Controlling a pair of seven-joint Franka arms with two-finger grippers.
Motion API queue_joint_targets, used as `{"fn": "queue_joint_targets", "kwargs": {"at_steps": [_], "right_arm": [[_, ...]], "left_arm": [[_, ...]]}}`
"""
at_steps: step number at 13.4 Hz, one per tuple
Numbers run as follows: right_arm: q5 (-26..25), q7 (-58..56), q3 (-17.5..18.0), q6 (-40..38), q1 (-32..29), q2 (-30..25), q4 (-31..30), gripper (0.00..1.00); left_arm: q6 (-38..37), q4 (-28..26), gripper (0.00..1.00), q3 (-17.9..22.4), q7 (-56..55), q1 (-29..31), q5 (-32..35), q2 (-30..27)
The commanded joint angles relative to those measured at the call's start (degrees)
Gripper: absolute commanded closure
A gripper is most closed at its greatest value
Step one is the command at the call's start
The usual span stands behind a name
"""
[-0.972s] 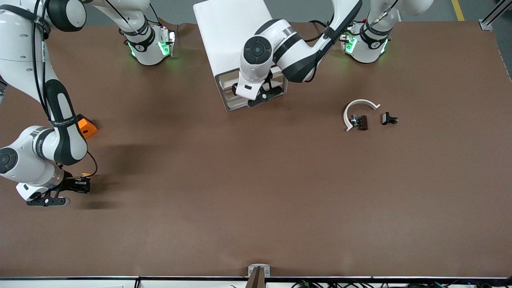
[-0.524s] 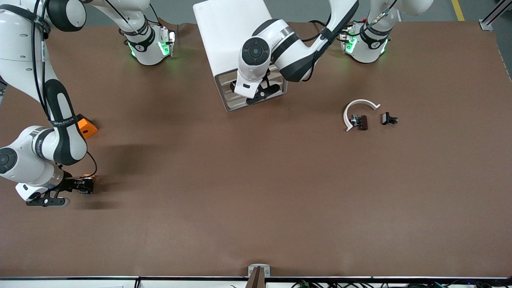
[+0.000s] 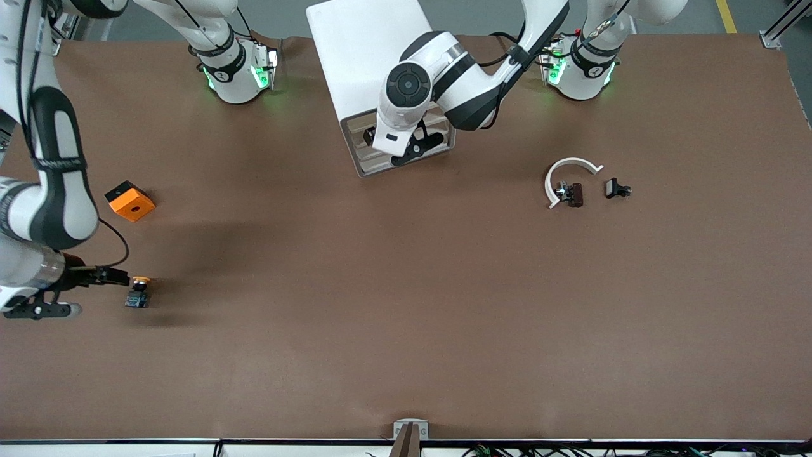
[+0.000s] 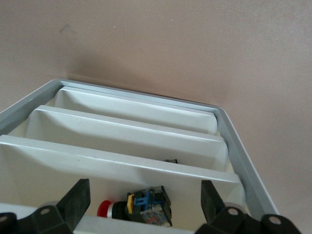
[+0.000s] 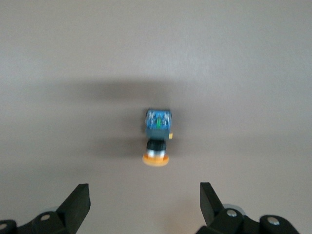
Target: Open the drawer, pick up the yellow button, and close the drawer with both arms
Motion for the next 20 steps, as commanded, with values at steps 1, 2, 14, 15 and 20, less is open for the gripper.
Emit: {"fn": "queue_joint_targets", "kwargs": {"at_steps": [1, 2, 14, 15, 20], "right_arm": [[-1.0, 0.43, 0.91, -6.87, -2.01, -7.01, -1.37, 0.0], [-1.0, 0.52, 0.91, -8.21, -2.1, -8.78, -1.37, 0.0], [-1.08, 10.98, 1.61, -23.78, 2.64, -21.63, 1.18, 0.0], [-1.09, 10.72, 1.61, -23.86, 2.73, -21.63, 1.53, 0.0], [-0.82, 11.51, 1.7, -26.76, 3.96, -21.36, 4.34, 0.0]], "left_arm": [[-0.43, 2.99, 0.0, 0.17, -0.25, 3.54, 1.36, -0.34], [-0.43, 4.05, 0.0, 0.16, -0.25, 5.21, 3.38, -0.52], [-11.85, 4.06, 0.0, 0.08, 38.21, 35.0, 8.68, -16.06], [-13.68, 3.88, 0.0, 0.16, 40.94, 37.11, 9.89, -17.21], [-18.45, 1.87, 0.0, -0.1, 50.79, 44.33, 14.65, -21.61]]}}
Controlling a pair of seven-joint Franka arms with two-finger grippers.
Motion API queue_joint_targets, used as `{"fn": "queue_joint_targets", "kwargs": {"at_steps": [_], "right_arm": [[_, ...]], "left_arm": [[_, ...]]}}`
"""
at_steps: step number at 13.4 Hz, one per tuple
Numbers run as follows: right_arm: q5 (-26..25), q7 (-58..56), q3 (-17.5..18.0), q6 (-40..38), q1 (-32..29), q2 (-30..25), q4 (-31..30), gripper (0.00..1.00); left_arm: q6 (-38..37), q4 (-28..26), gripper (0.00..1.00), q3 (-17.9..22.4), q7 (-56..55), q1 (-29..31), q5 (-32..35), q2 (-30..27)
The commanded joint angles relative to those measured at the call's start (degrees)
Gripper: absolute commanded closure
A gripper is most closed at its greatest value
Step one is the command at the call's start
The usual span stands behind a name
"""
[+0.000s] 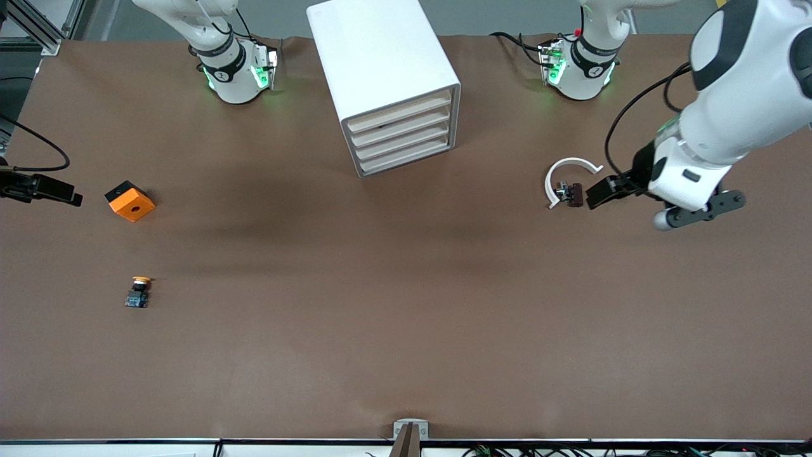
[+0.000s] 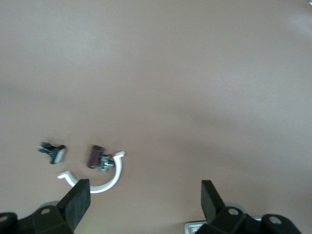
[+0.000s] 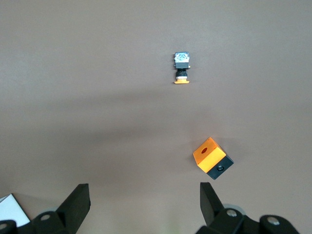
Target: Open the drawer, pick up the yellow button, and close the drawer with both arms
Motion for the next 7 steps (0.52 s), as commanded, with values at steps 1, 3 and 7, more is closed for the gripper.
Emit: {"fn": "queue_joint_targets", "kwargs": {"at_steps": [1, 3, 7], "right_arm": [[-0.97, 1.38, -0.1, -1.51, 1.78, -0.05, 2.78, 0.0], [-0.19, 1.2, -0.18, -3.96, 1.35, 0.12, 5.06, 0.0], [-0.98, 1.38, -0.1, -7.22, 2.05, -0.31, 8.15, 0.0]], "left_arm": [[-0.36, -3.68, 0.0, -0.69, 4.49, 3.42, 1.16, -3.04], [-0.36, -4.57, 0.0, -0.6, 5.55, 3.87, 3.09, -3.48], [-1.06, -4.66, 0.0, -0.69, 12.4, 8.26, 3.18, -5.16]]}}
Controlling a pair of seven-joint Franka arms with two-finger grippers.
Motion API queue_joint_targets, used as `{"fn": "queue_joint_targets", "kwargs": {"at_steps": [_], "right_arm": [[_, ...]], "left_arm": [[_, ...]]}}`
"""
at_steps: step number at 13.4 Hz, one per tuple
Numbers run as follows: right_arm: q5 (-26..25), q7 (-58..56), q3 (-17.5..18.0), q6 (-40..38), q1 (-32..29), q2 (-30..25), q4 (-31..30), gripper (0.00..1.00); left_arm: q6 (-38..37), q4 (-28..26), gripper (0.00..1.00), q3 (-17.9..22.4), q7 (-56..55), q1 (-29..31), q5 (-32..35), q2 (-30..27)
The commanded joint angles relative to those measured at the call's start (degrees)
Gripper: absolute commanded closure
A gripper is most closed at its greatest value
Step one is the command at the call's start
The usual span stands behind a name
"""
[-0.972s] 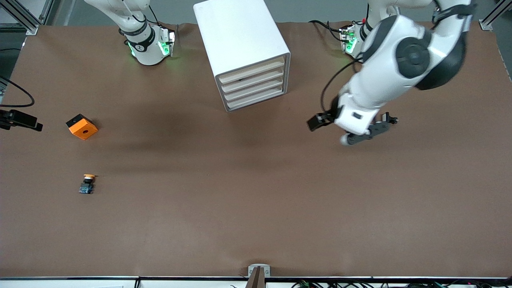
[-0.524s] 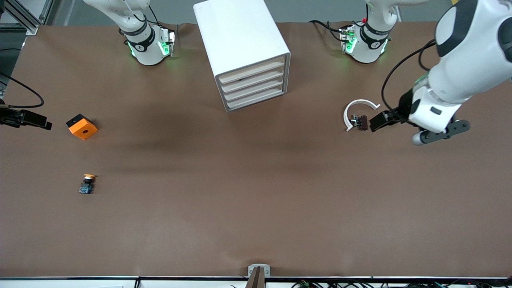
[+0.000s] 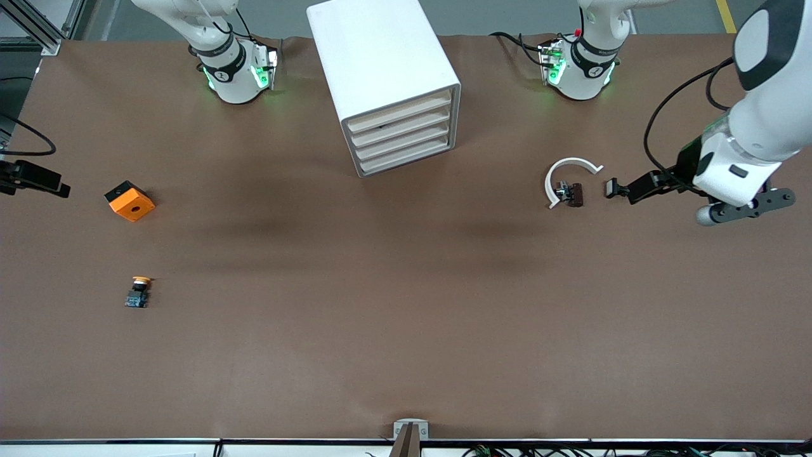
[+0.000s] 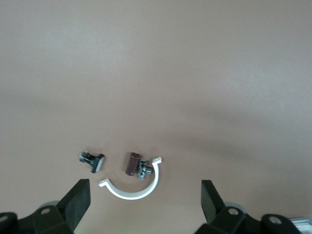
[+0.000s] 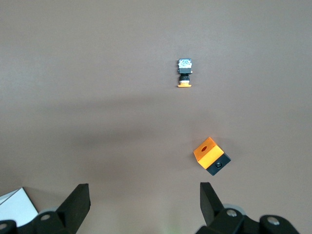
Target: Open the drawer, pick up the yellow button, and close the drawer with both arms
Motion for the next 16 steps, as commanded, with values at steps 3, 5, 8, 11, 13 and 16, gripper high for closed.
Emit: {"fn": "queue_joint_targets", "kwargs": {"at_steps": [3, 5, 8, 11, 13, 16], "right_arm": [[-0.27, 0.99, -0.12, -3.55, 0.65, -1.86, 0.85, 0.0], [-0.8, 0.91, -0.21, -3.91, 0.57, -3.79, -0.55, 0.0], [-0.36, 1.08, -0.38, -6.28, 0.3, -6.42, -0.82, 0.0], [-0.36, 1.08, -0.03, -5.76, 0.74, -9.06, -3.09, 0.0], [-0.27, 1.08, 0.06, -5.41, 0.74, -11.6, -7.04, 0.0], [-0.1, 1.17, -0.12, -0.93, 1.44, -16.53, -14.25, 0.0]], "left_arm": [[-0.75, -1.5, 0.0, 4.07, 5.96, -1.04, 0.85, -2.79], [-1.02, -1.85, 0.0, 11.8, 7.55, -7.19, 0.85, -3.93], [-1.63, -1.68, 0.0, 13.24, 11.32, -6.96, 0.85, -4.64], [-1.19, 1.65, 0.0, 13.24, 11.6, -5.81, 1.03, -3.24], [-1.19, 3.06, 0.0, 13.24, 11.77, -5.46, 1.55, -3.15], [-1.81, 3.07, 0.0, 13.24, 13.09, -5.37, 1.73, -3.41]]}}
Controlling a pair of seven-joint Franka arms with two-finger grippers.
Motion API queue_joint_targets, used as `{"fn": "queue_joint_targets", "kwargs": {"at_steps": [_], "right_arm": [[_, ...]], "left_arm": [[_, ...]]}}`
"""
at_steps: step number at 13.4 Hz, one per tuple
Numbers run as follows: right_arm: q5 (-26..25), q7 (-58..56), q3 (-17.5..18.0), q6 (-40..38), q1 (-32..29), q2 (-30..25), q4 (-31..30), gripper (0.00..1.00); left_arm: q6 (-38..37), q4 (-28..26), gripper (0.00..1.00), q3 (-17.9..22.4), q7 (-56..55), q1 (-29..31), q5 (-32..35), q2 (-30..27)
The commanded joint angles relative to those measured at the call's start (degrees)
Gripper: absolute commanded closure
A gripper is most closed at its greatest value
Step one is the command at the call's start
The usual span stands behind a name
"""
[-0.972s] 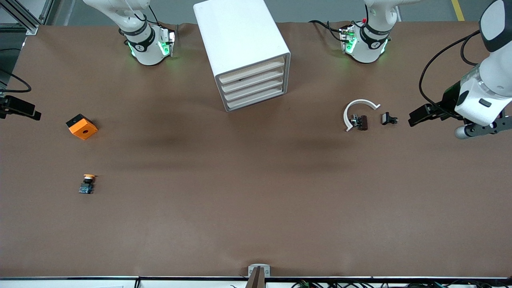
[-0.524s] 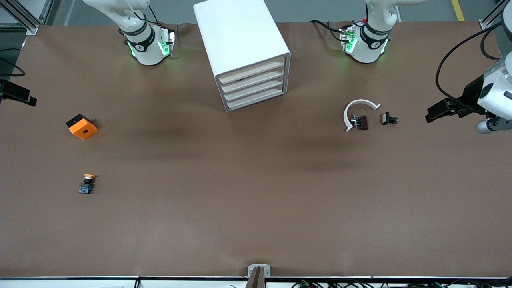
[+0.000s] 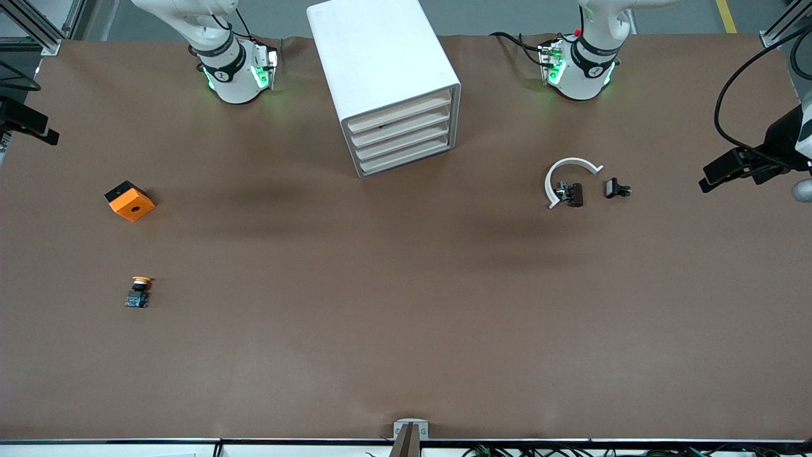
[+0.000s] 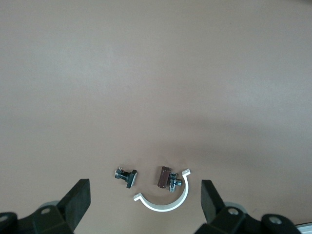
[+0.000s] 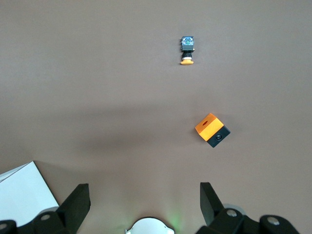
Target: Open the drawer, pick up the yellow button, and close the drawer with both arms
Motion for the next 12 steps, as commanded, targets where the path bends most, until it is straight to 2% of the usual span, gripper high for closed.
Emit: {"fn": "queue_joint_targets", "kwargs": {"at_steps": [1, 6, 12], "right_arm": [[-0.12, 1.7, -0.3, 2.46, 1.64, -5.09, -6.45, 0.0], [-0.12, 5.05, -0.39, 2.45, 2.53, -5.27, -6.8, 0.0], [-0.12, 0.49, -0.3, 2.9, 0.95, -5.62, -7.33, 0.0]], "left_arm": [[-1.41, 0.64, 0.0, 0.07, 2.54, 0.16, 1.05, -0.35], [-5.88, 1.61, 0.0, -0.01, 3.42, 0.16, 1.05, -1.05], [-6.25, 2.23, 0.0, -0.19, 4.22, 0.16, 0.79, -1.05]]}}
